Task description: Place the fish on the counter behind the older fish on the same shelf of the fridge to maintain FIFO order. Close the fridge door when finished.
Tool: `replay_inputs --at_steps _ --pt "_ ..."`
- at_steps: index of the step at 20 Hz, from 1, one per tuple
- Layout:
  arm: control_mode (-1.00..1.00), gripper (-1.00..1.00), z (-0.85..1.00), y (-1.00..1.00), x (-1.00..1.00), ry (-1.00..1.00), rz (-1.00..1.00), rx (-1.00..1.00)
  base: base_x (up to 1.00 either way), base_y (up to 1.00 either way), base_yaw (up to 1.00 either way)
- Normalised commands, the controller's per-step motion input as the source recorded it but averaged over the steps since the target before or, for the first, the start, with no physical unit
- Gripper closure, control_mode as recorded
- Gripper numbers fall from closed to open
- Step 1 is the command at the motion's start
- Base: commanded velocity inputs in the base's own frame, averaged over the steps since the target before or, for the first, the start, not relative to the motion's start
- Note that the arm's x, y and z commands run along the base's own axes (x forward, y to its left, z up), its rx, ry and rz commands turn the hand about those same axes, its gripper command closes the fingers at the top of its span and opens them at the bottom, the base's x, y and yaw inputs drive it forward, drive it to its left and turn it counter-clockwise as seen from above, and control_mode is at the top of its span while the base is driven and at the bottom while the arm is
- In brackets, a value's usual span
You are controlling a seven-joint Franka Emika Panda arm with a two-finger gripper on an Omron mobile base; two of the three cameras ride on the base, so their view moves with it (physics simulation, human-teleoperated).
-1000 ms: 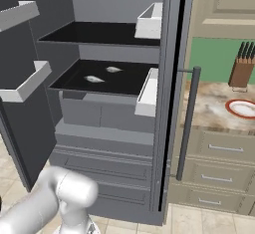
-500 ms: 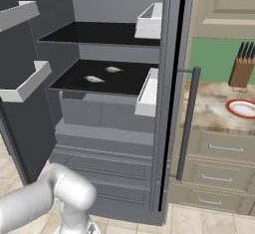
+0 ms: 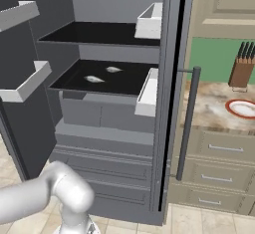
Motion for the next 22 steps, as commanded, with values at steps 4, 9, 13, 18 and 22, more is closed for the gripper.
replay_inputs --at_steps 4,9,13,18,22 --pt "-1.0 -1.0 -0.03 -0.69 0.63 0.01 -0.01 0.08 0.0 0.0 0.0" --pt "-1.0 -1.0 0.0 -1.0 0.02 -0.1 0.0 0.1 0.0 0.0 0.0" --pt "-1.0 -1.0 0.0 -1.0 0.01 -0.09 0.0 0.12 0.0 0.0 0.0" --pt "-1.0 -1.0 0.0 -1.0 0.29 -0.04 0.0 0.14 0.0 0.0 0.0" --pt "-1.0 -1.0 0.01 -0.97 0.57 0.0 0.01 0.14 0.0 0.0 0.0"
